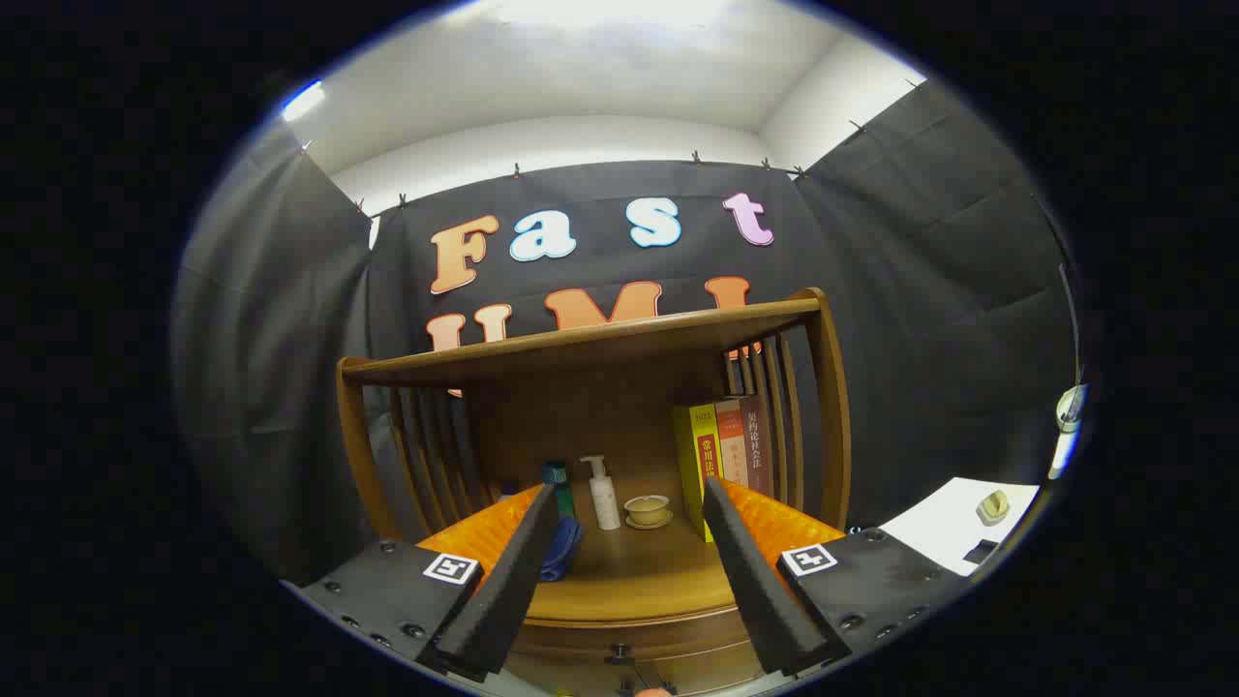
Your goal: Pull open the drawer, take out the items inside it, and place them on the countertop above the cabinet.
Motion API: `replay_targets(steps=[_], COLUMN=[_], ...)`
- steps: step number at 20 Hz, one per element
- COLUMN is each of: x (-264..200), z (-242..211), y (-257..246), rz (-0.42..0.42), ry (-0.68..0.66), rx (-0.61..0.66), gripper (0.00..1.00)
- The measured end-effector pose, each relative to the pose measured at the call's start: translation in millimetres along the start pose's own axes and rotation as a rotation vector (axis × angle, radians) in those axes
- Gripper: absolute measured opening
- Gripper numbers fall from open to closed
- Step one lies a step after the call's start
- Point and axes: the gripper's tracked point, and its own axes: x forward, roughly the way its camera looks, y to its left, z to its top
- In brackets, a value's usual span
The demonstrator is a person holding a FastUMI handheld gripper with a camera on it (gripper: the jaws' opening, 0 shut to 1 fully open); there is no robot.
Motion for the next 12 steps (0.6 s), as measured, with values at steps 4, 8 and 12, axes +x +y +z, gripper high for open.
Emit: replay_targets(steps=[4,8,12], x=[-0.5,-3.0,-6.4], z=[4.9,7.4,10.8], y=[0.4,-0.8,-1.3], rz=[-0.007,-0.017,-0.017], ry=[0.011,0.019,0.023], rx=[-0.008,-0.009,0.022], gripper=[0.98,0.98,0.98])
